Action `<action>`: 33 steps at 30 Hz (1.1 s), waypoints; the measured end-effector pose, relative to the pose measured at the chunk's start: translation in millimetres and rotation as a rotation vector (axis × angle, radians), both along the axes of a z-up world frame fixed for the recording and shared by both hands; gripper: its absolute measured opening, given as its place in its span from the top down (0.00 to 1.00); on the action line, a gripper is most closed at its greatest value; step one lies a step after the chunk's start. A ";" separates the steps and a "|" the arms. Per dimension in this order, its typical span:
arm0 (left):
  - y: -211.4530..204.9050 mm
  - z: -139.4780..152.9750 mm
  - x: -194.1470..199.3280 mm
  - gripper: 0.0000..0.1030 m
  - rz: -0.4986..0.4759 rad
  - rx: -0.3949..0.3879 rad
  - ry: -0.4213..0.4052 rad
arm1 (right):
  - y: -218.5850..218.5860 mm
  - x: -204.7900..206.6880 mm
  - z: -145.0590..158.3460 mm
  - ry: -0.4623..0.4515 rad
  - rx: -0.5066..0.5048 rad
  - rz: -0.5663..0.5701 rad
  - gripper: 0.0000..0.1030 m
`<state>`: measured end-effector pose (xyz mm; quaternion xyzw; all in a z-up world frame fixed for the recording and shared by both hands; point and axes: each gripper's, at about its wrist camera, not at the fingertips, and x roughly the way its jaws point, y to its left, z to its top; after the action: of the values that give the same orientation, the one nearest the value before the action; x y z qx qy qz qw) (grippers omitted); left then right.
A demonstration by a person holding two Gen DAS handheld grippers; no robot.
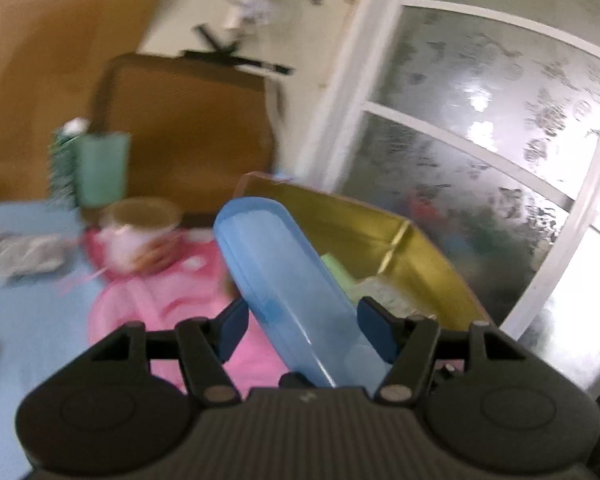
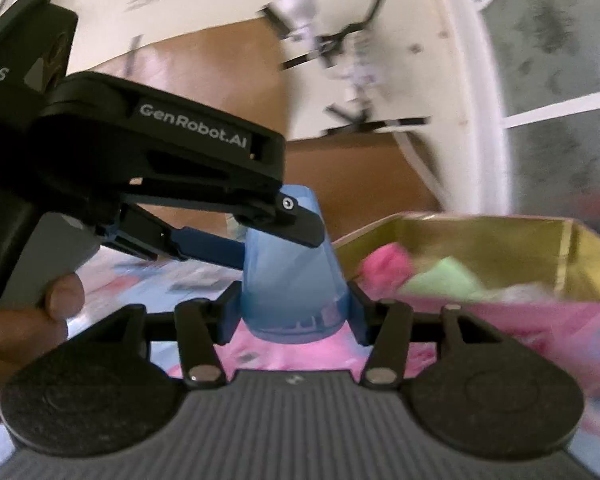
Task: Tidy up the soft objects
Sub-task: 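Lower the blue case into the pink tin and open both grippers, then move both grippers to the clear barcode-labelled pack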
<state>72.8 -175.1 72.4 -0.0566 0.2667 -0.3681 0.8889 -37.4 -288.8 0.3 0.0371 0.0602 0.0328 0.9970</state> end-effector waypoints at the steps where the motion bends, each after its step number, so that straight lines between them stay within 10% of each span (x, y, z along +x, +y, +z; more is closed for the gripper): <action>1: -12.9 1.5 4.3 0.40 -0.022 0.003 -0.008 | -8.3 2.2 2.1 -0.003 0.008 -0.026 0.46; 16: -152.0 -17.3 3.5 0.30 -0.192 0.121 -0.060 | -109.9 36.0 -6.5 0.031 -0.031 -0.405 0.37; 33: -12.3 -11.6 -24.5 0.21 -0.010 -0.013 -0.101 | -57.2 -1.8 -7.8 -0.102 -0.041 -0.261 0.34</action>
<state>48.3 -187.3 60.7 -0.0421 0.2193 -0.3766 0.8990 -39.2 -346.0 -7.5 0.0227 0.0046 -0.0963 0.9951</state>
